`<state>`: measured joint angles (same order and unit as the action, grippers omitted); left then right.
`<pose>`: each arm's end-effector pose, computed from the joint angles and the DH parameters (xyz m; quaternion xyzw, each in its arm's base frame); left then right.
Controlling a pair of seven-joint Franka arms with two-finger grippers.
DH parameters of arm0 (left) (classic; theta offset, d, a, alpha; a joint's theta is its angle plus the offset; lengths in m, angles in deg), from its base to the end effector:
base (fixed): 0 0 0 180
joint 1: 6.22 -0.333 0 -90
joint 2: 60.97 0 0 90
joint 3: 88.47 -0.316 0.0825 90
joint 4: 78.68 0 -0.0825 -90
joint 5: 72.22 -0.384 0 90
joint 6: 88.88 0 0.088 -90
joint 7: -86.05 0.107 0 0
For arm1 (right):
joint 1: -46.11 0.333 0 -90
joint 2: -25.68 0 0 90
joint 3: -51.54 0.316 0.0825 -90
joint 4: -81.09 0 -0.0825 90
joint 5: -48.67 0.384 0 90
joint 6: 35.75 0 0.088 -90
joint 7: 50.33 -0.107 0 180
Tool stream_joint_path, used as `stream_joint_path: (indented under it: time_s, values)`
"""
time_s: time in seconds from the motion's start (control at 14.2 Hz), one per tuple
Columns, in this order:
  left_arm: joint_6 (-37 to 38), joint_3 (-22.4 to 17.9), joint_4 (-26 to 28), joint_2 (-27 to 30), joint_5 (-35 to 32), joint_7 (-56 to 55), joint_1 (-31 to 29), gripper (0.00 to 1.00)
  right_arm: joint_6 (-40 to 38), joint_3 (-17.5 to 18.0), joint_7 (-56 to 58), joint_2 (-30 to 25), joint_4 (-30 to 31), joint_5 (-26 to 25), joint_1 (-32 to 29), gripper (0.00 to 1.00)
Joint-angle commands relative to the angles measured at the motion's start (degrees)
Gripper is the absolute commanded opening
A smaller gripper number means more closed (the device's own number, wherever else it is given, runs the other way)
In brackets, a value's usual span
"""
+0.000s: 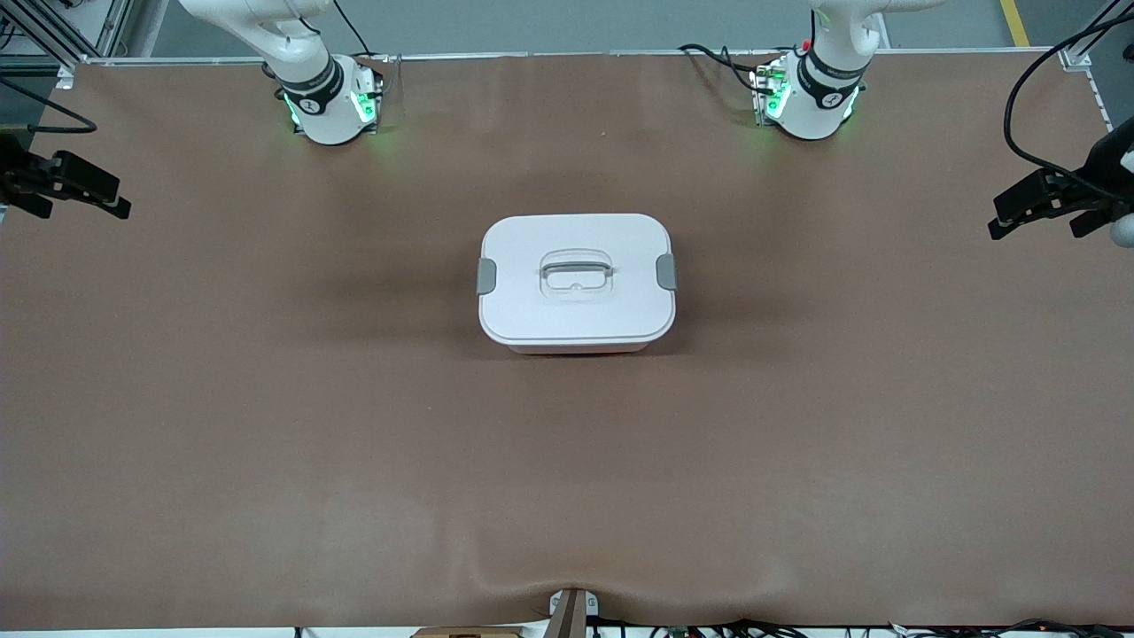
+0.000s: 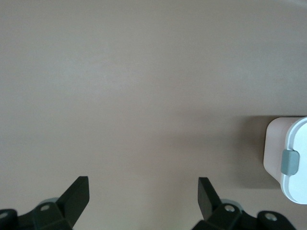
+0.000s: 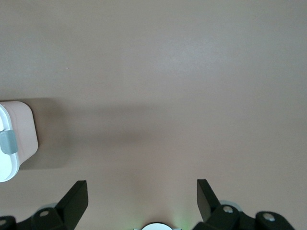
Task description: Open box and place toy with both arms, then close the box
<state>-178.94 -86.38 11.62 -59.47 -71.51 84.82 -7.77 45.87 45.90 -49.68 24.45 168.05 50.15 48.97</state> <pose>0.5467 -0.0068 0.6365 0.9999 0.0060 0.0109 0.0059 0.5321 -0.0234 0.6485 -0.9991 0.0171 0.0355 0.0150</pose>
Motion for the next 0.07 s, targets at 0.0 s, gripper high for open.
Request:
stream_joint_path:
  time_s: [0.0]
  values:
    - [0.41,0.37,0.48,0.96,-1.15,-0.62,-0.04,1.00,-0.14,0.10,0.32,-0.26,-0.21,0.36,-0.31,1.00]
